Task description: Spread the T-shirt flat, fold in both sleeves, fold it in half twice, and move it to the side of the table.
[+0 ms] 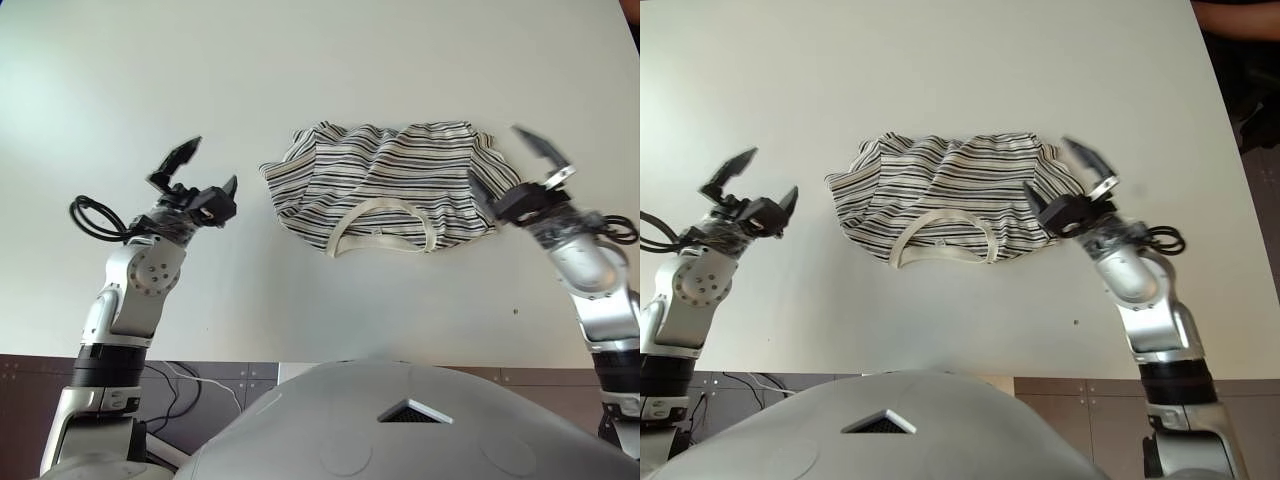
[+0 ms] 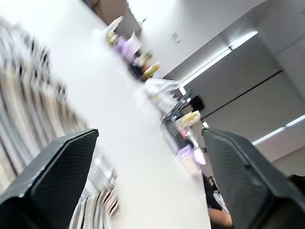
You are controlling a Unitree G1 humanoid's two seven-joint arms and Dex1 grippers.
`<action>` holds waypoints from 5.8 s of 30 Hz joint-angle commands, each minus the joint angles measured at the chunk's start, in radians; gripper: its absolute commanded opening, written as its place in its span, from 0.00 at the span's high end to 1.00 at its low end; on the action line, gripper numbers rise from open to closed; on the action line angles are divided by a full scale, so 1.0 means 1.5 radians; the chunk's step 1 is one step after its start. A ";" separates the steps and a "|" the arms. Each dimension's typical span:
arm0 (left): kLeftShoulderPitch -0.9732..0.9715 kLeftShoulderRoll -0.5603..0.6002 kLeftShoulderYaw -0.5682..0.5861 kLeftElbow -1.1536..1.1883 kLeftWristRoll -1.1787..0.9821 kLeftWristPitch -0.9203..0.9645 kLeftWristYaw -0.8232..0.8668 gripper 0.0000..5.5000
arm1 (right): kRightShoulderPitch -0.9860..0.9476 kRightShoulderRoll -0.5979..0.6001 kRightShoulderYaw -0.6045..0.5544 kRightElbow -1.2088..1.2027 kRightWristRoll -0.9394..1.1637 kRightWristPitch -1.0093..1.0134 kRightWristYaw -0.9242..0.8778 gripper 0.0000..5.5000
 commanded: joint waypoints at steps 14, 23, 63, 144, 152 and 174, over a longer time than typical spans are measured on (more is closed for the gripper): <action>0.042 0.104 -0.131 0.022 0.095 -0.114 -0.204 0.26 | 0.138 -0.132 0.038 0.005 -0.288 -0.050 0.166 0.28; -0.041 0.052 -0.165 0.100 0.124 -0.150 -0.126 0.26 | 0.052 -0.078 0.073 0.099 -0.327 -0.035 0.082 0.40; -0.069 0.006 -0.165 0.110 0.093 -0.183 -0.062 0.98 | -0.046 -0.070 0.085 0.250 -0.268 -0.102 0.000 0.85; -0.116 -0.120 0.047 0.048 -0.343 -0.092 -0.110 0.98 | -0.038 -0.061 0.074 0.205 -0.022 -0.090 0.206 0.40; -0.086 -0.143 0.034 -0.023 -0.389 -0.076 -0.149 0.98 | -0.047 0.098 0.188 0.080 -0.065 -0.030 0.161 0.38; -0.109 -0.183 0.035 -0.002 -0.370 -0.062 -0.155 0.98 | -0.189 0.121 0.283 0.283 -0.311 -0.055 0.020 0.38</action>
